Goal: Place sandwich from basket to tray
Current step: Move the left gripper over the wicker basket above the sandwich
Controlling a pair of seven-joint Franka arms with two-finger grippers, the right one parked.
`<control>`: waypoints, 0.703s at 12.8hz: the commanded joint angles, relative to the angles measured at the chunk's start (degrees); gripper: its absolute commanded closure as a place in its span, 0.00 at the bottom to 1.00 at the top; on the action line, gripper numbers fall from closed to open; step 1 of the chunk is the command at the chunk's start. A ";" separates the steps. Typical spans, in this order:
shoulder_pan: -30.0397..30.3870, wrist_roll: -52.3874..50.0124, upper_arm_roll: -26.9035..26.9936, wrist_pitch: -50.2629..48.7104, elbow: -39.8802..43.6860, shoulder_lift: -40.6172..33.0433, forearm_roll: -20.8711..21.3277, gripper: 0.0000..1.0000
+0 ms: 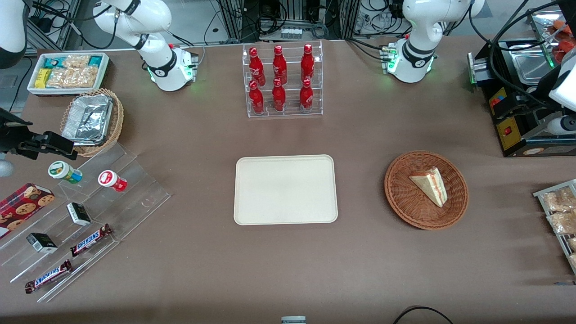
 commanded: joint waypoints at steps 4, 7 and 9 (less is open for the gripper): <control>-0.14 0.73 0.01 0.11 1.62 0.93 0.22 0.00; 0.47 0.91 0.27 0.98 -2.22 0.76 -0.66 0.00; 0.56 0.30 0.27 2.74 -3.65 1.45 -0.40 0.00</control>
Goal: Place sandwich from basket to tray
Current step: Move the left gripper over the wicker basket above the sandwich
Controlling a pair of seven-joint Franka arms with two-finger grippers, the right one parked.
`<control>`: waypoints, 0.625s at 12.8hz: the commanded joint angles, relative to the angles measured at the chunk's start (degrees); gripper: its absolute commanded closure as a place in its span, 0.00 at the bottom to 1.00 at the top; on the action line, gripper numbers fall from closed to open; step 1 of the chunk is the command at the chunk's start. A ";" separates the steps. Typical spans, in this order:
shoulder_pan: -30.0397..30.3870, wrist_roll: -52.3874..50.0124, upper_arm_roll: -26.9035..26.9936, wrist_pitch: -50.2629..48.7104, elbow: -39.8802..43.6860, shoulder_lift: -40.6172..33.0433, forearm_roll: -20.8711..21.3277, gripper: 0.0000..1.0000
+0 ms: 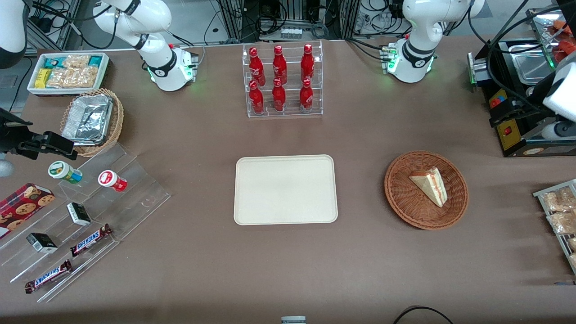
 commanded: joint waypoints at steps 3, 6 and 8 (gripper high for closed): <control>-0.38 -6.17 -0.35 8.63 -9.24 -0.31 -0.12 0.00; -3.01 -19.37 -2.11 16.54 -16.10 -0.13 -0.03 0.00; -4.42 -21.68 -2.20 20.93 -20.06 -0.30 0.23 0.00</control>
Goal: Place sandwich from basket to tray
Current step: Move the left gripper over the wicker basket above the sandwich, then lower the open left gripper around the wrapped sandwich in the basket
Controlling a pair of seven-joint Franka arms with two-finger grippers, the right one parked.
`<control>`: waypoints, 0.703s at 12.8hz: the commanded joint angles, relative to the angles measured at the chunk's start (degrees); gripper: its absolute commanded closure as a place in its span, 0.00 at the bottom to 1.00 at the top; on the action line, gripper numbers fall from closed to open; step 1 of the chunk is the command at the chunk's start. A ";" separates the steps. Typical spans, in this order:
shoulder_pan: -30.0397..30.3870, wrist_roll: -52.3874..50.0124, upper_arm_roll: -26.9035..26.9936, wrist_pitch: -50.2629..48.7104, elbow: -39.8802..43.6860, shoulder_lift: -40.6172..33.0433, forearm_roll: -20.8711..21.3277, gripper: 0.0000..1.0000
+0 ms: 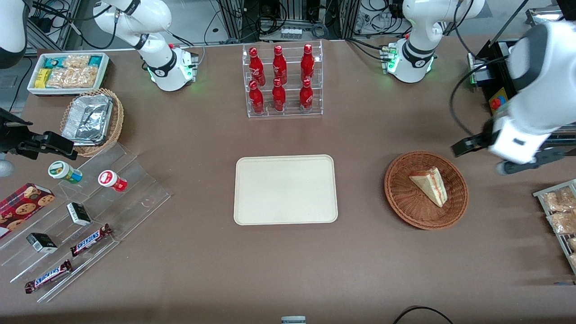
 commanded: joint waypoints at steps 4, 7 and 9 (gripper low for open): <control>-1.00 -2.79 0.11 12.85 -11.49 -1.55 0.34 0.00; -0.82 -2.87 0.29 20.14 -16.60 -1.55 0.52 0.00; -0.65 -4.28 0.38 24.37 -18.89 -1.03 0.61 0.00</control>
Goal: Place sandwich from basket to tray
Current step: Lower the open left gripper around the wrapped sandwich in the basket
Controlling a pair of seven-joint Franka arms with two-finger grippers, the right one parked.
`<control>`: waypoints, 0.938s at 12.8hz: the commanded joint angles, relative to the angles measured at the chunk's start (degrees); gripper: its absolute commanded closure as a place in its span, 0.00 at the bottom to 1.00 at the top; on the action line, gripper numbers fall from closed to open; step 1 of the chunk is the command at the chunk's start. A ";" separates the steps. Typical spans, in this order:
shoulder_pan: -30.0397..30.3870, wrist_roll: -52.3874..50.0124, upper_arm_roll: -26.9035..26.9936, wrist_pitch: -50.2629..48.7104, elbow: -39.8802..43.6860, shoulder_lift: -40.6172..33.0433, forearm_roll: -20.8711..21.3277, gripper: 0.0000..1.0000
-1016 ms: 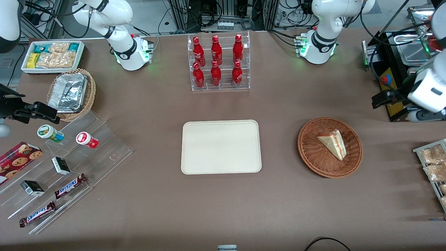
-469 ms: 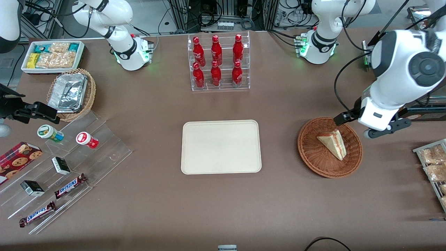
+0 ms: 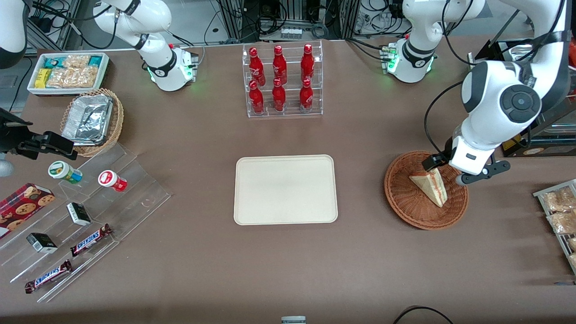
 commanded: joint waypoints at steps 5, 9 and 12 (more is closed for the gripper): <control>2.20 -1.76 0.38 10.07 -6.98 0.75 1.18 0.00; 2.29 -4.64 0.64 13.49 -6.98 5.06 1.18 0.00; 2.20 -6.77 0.64 15.00 -7.33 6.64 1.18 0.00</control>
